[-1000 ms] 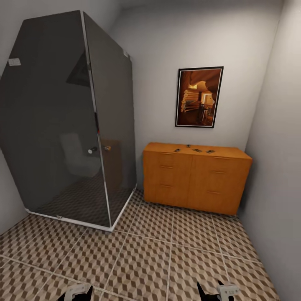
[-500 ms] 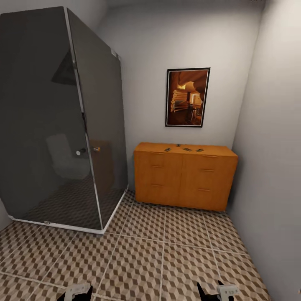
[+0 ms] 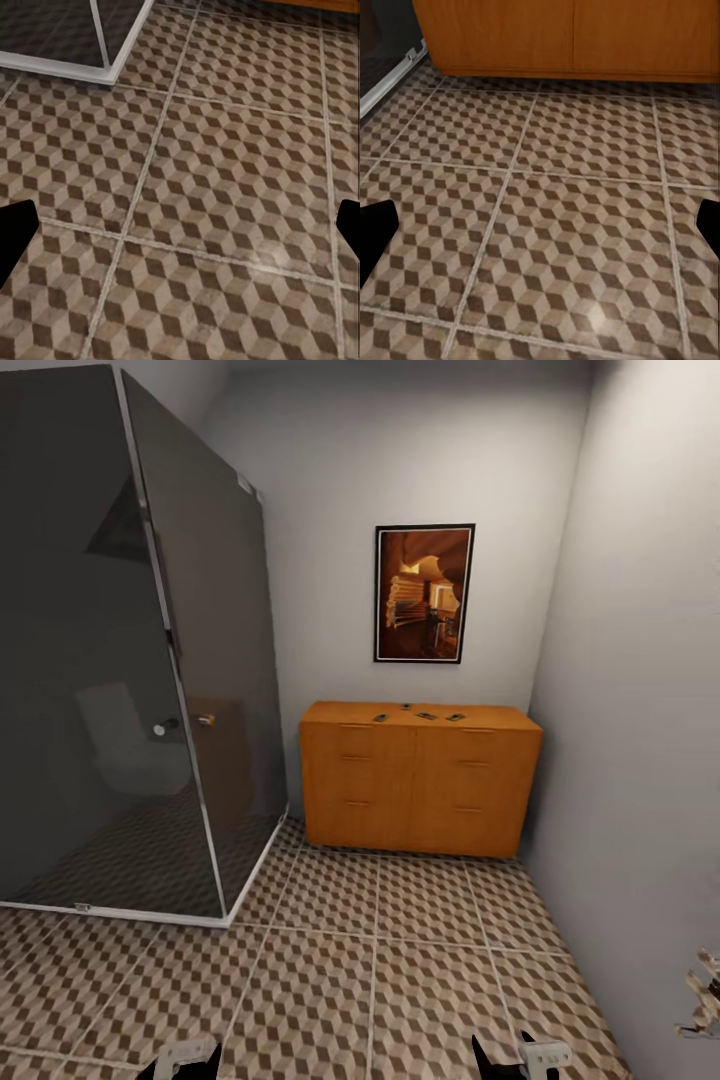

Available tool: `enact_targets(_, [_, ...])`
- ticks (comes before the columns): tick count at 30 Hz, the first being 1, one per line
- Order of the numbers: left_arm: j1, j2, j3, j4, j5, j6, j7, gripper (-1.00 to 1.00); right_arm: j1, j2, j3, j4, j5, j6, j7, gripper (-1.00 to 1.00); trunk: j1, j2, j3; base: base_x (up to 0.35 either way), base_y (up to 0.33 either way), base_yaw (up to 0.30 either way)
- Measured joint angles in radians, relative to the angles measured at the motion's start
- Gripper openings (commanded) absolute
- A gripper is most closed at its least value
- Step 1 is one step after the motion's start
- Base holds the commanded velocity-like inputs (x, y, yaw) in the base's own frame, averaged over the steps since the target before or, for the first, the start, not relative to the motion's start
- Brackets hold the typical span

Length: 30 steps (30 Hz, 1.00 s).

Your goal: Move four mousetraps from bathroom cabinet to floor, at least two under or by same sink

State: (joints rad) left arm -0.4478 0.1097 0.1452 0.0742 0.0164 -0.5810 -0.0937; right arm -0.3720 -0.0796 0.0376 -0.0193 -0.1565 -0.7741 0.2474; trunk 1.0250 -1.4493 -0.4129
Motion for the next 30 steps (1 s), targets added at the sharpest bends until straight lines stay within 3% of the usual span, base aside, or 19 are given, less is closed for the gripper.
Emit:
enact_targets(19, [0.0,0.0,0.0,0.0,0.0,0.0,0.0,1.0,0.0,0.001,0.0,0.0,0.0,0.001,0.0,1.0,0.0,0.0,0.0,0.0,0.0,-0.133])
enact_targets(30, [0.0,0.0,0.0,0.0,0.0,0.0,0.0,1.0,0.0,0.003,0.0,0.0,0.0,0.002,0.0,1.0,0.0,0.0,0.0,0.0,0.0,-0.031])
